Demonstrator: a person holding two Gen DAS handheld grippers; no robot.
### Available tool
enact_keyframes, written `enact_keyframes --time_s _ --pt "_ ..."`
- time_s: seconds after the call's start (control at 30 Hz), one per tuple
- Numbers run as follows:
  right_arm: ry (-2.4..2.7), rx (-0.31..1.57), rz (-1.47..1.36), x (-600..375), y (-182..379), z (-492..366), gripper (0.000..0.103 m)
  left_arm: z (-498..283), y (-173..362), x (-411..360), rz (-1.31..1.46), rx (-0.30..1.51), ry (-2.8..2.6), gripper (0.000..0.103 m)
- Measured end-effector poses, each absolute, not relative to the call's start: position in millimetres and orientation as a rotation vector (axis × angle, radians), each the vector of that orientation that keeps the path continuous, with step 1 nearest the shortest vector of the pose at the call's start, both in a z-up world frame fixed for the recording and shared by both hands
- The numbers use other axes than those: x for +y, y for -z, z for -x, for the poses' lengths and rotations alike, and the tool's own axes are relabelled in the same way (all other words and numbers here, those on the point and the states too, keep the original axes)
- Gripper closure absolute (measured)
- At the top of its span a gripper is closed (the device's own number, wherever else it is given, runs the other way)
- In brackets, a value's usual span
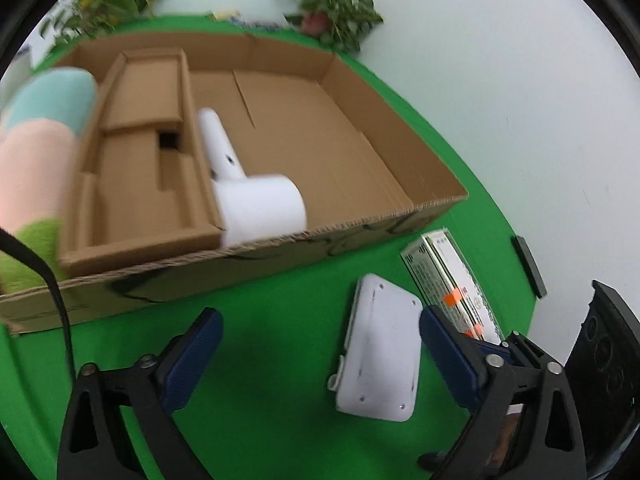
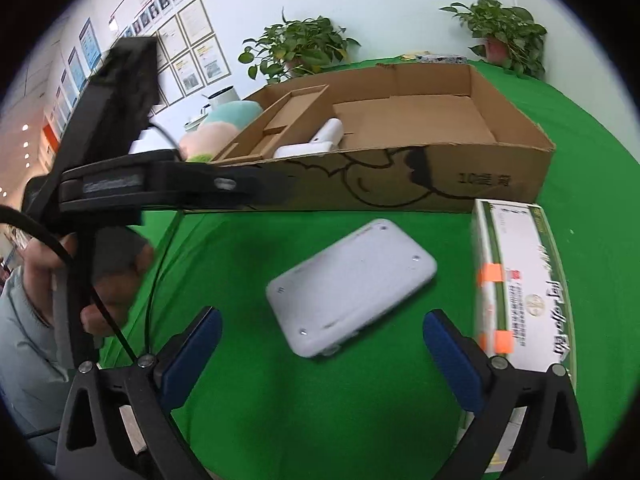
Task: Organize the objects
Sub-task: 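Close the right tool on the white rectangular device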
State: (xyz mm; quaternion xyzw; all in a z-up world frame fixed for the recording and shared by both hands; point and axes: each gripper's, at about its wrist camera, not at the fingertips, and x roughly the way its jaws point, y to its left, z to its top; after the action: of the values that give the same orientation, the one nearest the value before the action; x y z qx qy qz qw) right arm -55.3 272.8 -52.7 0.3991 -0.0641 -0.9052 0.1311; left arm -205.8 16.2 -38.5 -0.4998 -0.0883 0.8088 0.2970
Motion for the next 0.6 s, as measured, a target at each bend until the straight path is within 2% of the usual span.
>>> enact_keyframes --time_s 0.03,0.07,0.17,0.23,0.27,0.43,0.5,0.6 --pt "2.63 -0.172 -1.162 269 54 58 0.004 211 45 21 1.36 -0.244 -2.1 0.02" --pt "2.636 -0.162 -1.176 267 55 61 0.009 215 51 26 1.388 -0.248 -2.057 0.027" --pt "2.659 -0.162 -1.252 269 63 70 0.035 218 63 39 1.416 -0.205 -1.996 0.033" --pt "2.668 -0.174 -1.297 276 70 70 0.043 216 64 43 1.419 -0.2 -1.96 0.038" --pt "2.657 -0.204 -1.291 280 71 70 0.043 215 65 45 1.422 -0.207 -1.946 0.048" --pt "2.572 -0.182 -1.331 284 72 57 0.041 189 66 56 1.468 -0.222 -1.924 0.053" --pt "2.547 -0.171 -1.322 286 71 49 0.022 169 66 58 1.492 -0.272 -1.913 0.053" --pt "2.554 -0.136 -1.343 292 74 41 0.02 148 67 63 1.526 -0.318 -1.887 0.053"
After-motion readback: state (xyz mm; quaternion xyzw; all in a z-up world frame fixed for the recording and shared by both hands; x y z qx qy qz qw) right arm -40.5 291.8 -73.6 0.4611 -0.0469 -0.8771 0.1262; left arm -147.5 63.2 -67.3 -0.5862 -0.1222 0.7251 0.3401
